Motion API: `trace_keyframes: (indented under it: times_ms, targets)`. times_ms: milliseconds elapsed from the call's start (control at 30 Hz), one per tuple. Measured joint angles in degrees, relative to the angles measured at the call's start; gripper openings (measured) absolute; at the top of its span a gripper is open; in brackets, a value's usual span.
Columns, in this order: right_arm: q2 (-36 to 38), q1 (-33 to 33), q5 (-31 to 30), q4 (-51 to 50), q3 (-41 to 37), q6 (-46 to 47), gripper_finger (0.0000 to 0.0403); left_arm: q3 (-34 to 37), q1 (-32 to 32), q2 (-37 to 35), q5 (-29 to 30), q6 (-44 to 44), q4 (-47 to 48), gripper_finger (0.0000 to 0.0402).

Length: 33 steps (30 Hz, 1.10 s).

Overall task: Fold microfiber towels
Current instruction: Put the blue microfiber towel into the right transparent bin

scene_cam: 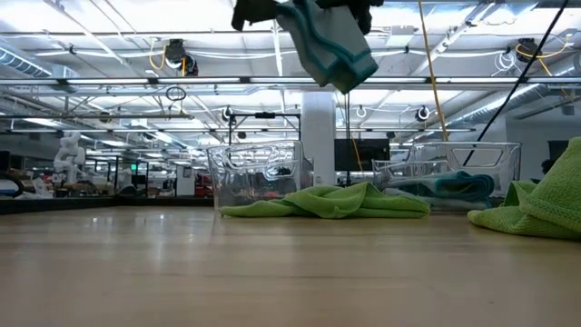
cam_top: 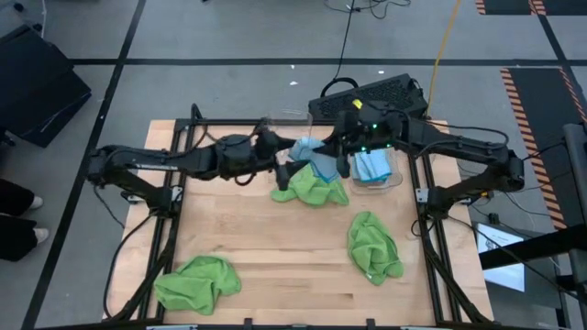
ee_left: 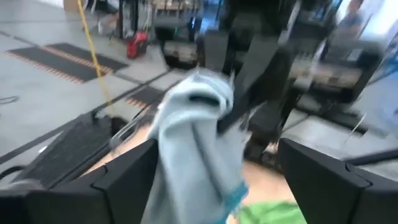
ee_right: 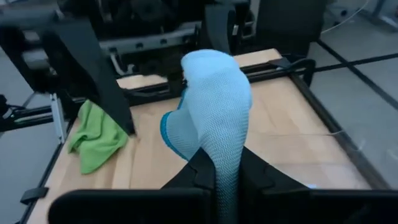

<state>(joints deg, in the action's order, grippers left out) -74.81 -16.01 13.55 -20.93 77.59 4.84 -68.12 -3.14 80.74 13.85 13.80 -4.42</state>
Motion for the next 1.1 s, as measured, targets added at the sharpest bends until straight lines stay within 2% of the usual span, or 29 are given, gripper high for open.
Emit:
trace_keyframes:
  times_ms: [133, 233, 467, 633, 800, 967, 1100]
  targets:
    - [2.0, -1.7, 0.0, -0.1, 0.0, 0.0, 0.0015, -5.7, -2.0, 4.8, -1.0, -2.1, 2.3, 0.0316]
    - [3.1, -2.4, 0.0, -0.4, 0.0, -0.2, 0.0015, -9.3, -3.6, 8.1, -1.2, -2.1, 2.3, 0.0285]
    - [6.0, -4.6, 0.1, -1.1, -0.1, -1.0, 0.0015, -11.3, -6.3, 10.9, -4.6, -0.5, 1.6, 0.0165]
    - [7.0, -5.8, 0.2, -1.1, -0.1, -1.0, 0.0015, -11.3, -8.0, 10.9, -10.0, -0.2, -0.8, 0.0096]
    - [7.1, -5.8, 1.3, -0.9, -0.1, -1.5, 0.0015, -11.3, -9.1, 10.9, -11.7, -0.4, -2.9, 0.0022]
    - [7.1, -5.9, 0.9, -2.9, 0.0, 0.2, 0.0029, -11.3, -9.5, 11.0, -11.7, 0.1, -2.0, 0.0027]
    - [8.3, -5.6, -2.9, -10.0, 0.0, 3.2, 0.008, -11.3, -9.7, 10.9, -10.7, -1.4, 3.8, 0.0022]
